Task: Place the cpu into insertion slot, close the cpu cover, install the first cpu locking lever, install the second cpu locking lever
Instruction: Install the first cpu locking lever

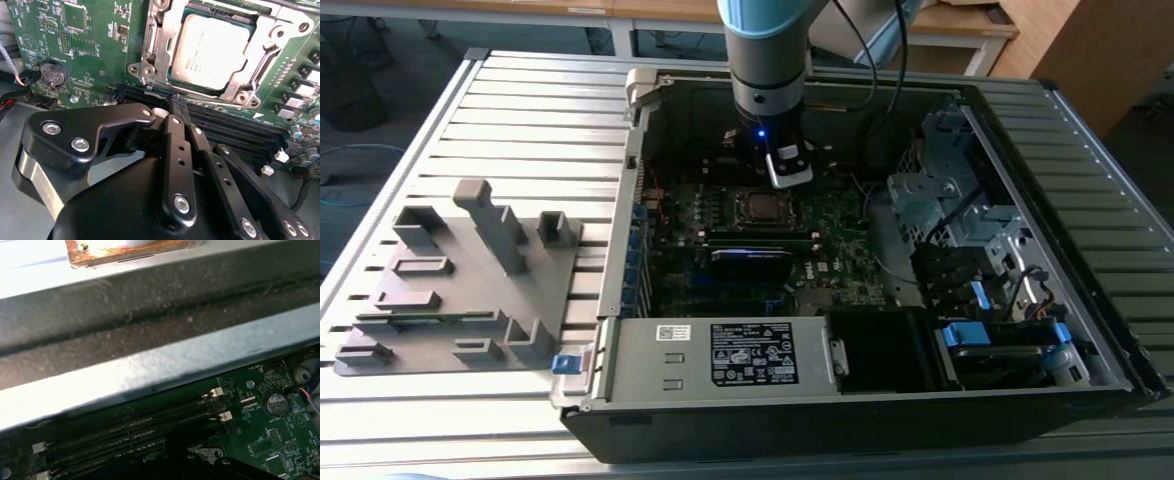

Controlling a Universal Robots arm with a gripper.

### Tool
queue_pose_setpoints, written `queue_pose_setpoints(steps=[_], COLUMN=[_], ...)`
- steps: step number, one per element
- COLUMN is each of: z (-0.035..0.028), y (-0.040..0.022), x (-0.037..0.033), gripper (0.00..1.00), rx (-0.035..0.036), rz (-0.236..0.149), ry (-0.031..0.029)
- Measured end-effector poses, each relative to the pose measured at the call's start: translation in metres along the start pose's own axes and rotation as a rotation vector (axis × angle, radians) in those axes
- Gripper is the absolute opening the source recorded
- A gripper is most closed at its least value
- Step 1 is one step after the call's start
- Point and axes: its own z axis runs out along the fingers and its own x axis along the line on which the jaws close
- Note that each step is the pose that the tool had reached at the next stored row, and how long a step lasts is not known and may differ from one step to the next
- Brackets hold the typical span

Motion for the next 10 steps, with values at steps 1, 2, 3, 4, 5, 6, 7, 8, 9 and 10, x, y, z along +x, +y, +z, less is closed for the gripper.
queue_pose_setpoints(steps=[1, 2, 3, 4, 5, 6, 7, 8, 9, 10], z=[0.0001, 0.0002, 0.0003, 0.0003, 0.0004, 0.0005, 0.0005, 0.0006, 0.0006, 0.0007], y=[0.0000, -0.0001, -0.0001, 0.0000, 0.0000, 0.0000, 0.0001, 0.0002, 0.0004, 0.0005], x=[0.0000, 0.0000, 0.0000, 0.0000, 0.0001, 0.0002, 0.0002, 0.0003, 0.0004, 0.0004], gripper=[0.11, 0.11, 0.11, 0.11, 0.11, 0.11, 0.11, 0.11, 0.11, 0.11], rx=[-0.0004, -0.0005, -0.0006, -0.0007, -0.0007, -0.0009, -0.0011, -0.0013, -0.0013, -0.0015], rz=[0.000, 0.000, 0.000, 0.000, 0.000, 0.000, 0.000, 0.000, 0.000, 0.000], ry=[-0.0010, -0.0014, -0.0016, -0.0018, -0.0019, -0.0019, -0.0019, -0.0018, -0.0017, -0.0017])
